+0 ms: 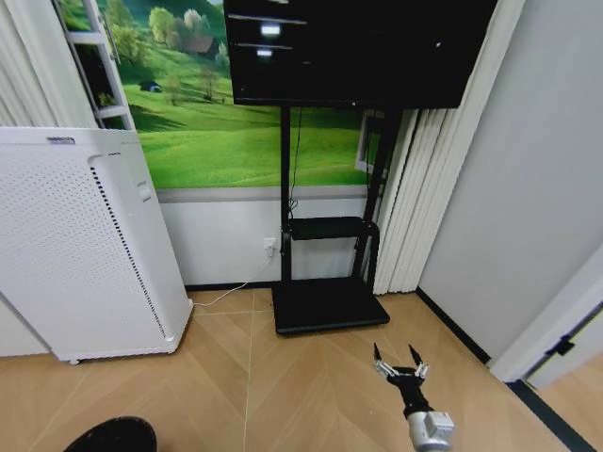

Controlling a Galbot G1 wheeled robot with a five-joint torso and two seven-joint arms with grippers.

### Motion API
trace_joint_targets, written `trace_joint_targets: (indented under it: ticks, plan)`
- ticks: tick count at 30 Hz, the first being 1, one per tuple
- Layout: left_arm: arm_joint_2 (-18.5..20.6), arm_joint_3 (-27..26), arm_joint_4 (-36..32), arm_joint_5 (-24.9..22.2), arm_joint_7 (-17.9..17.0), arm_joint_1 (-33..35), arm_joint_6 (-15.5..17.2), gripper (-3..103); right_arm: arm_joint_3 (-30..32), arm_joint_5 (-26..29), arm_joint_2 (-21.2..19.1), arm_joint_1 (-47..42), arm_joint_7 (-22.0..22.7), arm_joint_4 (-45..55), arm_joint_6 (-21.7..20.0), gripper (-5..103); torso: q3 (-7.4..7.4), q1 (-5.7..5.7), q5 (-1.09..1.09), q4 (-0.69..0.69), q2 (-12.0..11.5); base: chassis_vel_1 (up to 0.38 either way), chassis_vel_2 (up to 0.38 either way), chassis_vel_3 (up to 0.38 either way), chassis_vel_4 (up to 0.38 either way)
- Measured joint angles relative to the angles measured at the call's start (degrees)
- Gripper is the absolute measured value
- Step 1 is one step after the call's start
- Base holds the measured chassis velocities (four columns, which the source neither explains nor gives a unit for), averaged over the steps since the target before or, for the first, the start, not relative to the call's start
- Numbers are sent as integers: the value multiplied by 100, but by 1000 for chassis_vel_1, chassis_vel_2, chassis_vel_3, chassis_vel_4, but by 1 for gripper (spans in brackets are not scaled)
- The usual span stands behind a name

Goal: Pick up the trash bin and place the garbage on the floor into it.

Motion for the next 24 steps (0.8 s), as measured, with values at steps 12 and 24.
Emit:
trace_joint_targets:
  ticks: [12,24]
  plan:
    - [-59,-31,11,90,9,96,-66,7,-28,-48,-72,58,-5,-18,44,100,0,0,0,0,0,0,0,0,0]
    - [-49,-115,220,288,116,15,-152,19,-24,-115,14,-128,-40,-66,160,100,0,0,-1,-2,0,0,0,0,0]
